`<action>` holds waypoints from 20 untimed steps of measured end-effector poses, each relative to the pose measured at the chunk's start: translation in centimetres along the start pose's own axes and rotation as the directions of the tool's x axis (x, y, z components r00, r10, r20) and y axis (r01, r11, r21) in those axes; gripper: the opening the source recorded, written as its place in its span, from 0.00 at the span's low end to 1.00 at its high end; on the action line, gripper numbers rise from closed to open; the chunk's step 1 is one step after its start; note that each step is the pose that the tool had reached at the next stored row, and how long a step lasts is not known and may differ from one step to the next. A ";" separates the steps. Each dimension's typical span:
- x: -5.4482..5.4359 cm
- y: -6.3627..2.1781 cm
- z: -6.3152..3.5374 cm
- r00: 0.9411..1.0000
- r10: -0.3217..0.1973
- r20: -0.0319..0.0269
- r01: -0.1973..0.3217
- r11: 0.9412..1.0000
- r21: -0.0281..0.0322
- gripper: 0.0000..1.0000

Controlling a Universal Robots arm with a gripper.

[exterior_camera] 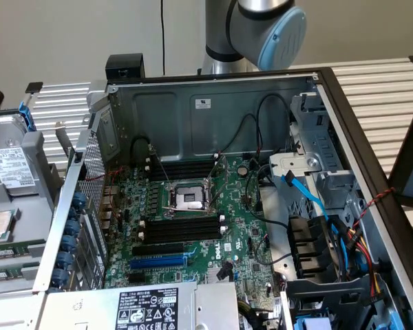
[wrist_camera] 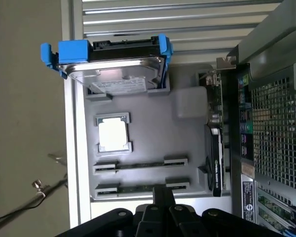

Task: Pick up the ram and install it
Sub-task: 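Reach for the ram, then pick up the ram and move it above insertion slot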

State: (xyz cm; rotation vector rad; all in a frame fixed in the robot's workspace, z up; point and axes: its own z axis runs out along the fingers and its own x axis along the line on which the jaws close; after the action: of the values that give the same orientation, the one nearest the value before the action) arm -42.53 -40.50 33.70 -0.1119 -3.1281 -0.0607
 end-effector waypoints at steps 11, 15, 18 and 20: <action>0.2 -0.05 0.50 1.000 0.000 0.000 0.000 1.000 0.000 0.10; 0.2 -0.05 0.50 1.000 -0.006 -0.001 0.006 1.000 0.000 0.10; 0.3 -0.05 0.52 1.000 -0.020 -0.001 0.020 1.000 0.000 0.10; 0.4 -0.06 0.51 0.999 -0.045 -0.002 0.045 0.999 0.001 0.10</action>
State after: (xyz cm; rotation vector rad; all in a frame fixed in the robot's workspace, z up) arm -42.91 -40.51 33.20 -0.0407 -3.1287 -0.0600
